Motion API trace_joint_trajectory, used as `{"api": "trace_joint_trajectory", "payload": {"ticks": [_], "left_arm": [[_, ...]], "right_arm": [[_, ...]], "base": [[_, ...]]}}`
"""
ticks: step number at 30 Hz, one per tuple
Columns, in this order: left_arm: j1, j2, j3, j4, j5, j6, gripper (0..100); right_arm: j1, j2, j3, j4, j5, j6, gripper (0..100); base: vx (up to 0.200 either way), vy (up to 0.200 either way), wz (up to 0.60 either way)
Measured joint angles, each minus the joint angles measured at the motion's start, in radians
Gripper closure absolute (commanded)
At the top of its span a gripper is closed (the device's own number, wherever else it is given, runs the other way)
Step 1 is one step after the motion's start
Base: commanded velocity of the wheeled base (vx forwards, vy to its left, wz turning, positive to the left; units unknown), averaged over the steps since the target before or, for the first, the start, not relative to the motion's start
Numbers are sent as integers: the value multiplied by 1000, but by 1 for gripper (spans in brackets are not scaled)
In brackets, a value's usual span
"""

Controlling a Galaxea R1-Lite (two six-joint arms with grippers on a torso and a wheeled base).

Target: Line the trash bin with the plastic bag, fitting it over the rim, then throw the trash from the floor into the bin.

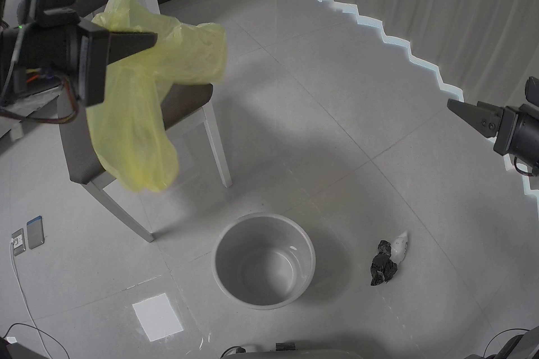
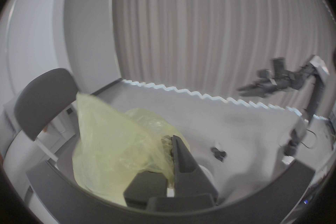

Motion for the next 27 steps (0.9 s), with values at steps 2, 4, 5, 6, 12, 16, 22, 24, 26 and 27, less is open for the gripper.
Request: {"api": "trace_joint_trajectory", "payload": {"ticks": [2,4,5,6,12,16,22,24,26,27], "left_arm": [[-53,-17,-58,123,-18,18,100],[-98,-33,-107,234,-56,35,100],[-115,-39,-127,277,-78,43,100],[-126,-45,-138,304,-95,47,100],[-136,-61,-157,314,-174,108,100],[-124,-60,-150,280,-198,135,100],[-130,-48,-145,264,-218,142,100],[-134,-44,-145,247,-221,142,100],[-137,-40,-144,228,-223,142,100],[-139,-39,-145,220,-225,142,100]], "right_arm": [[13,25,-34,1,1,3,0],[25,57,-76,2,2,6,0],[30,75,-97,3,4,7,0],[34,90,-118,3,4,8,0],[37,173,-238,70,14,10,0],[26,202,-294,130,56,13,0],[22,234,-319,141,77,14,0],[25,248,-322,141,77,14,0],[30,261,-324,139,77,14,0],[34,268,-326,137,77,14,0]], "base": [[0,0,0],[0,0,0],[0,0,0],[0,0,0],[0,0,0],[0,0,0],[0,0,0],[0,0,0],[0,0,0],[0,0,0]]}}
